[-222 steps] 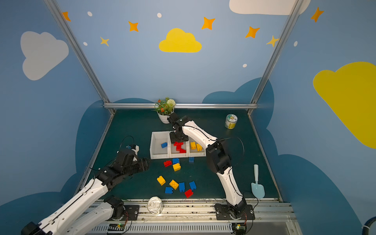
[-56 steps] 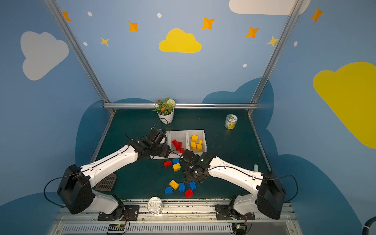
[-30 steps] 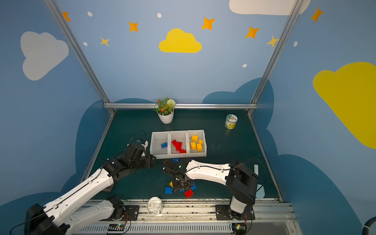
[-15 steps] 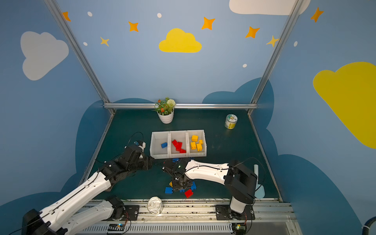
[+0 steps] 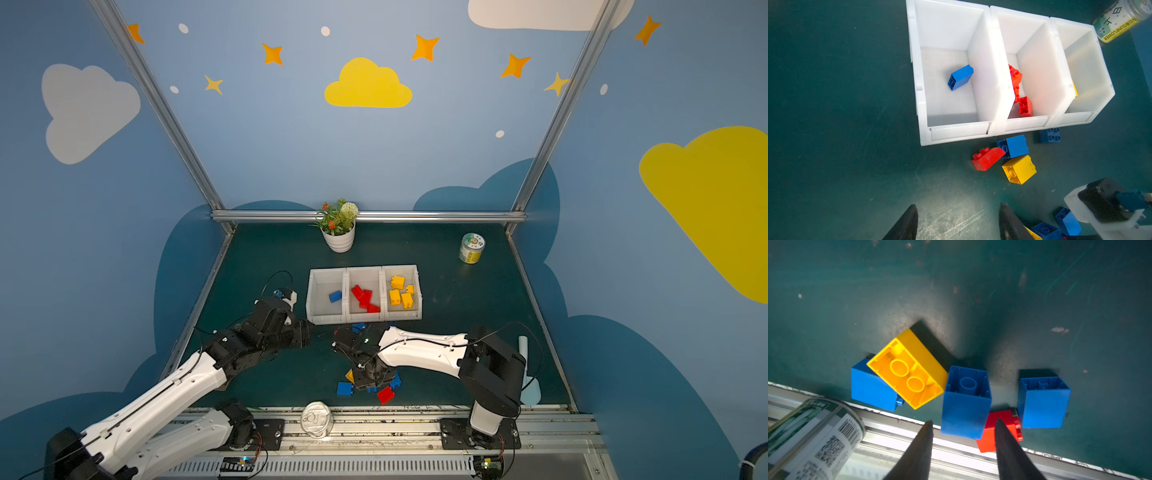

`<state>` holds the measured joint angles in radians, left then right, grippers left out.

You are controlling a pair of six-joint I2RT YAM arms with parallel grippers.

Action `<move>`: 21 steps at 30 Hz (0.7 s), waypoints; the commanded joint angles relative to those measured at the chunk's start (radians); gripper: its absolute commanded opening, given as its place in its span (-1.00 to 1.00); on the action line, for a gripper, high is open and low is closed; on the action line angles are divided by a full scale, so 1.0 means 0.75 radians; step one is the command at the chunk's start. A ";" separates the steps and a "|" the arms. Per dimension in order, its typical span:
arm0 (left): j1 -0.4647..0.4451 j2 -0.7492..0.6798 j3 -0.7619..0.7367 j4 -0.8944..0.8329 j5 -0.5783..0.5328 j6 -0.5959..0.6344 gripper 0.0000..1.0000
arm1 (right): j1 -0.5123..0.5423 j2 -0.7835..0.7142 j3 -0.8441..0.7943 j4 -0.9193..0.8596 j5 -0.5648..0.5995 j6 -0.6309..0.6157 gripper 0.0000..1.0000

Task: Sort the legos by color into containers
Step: 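Grasp a blue brick near the table edge with the right gripper while the left withdraws, then carry the blue brick to the blue compartment and release it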

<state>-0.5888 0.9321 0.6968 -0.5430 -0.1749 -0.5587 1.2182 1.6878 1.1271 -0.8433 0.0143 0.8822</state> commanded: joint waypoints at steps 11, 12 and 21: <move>0.004 -0.013 -0.034 -0.004 0.004 -0.013 0.25 | 0.013 0.063 0.054 -0.009 -0.031 -0.028 0.02; 0.004 -0.013 -0.033 -0.006 0.003 -0.013 0.25 | 0.012 0.078 0.054 -0.007 -0.036 -0.025 0.01; 0.004 -0.034 -0.041 -0.014 -0.008 -0.013 0.25 | 0.005 0.106 0.043 -0.040 -0.013 0.010 -0.36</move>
<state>-0.5888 0.9169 0.6773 -0.5415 -0.1761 -0.5663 1.2209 1.7779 1.1481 -0.8433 -0.0063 0.8795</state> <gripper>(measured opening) 0.624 0.348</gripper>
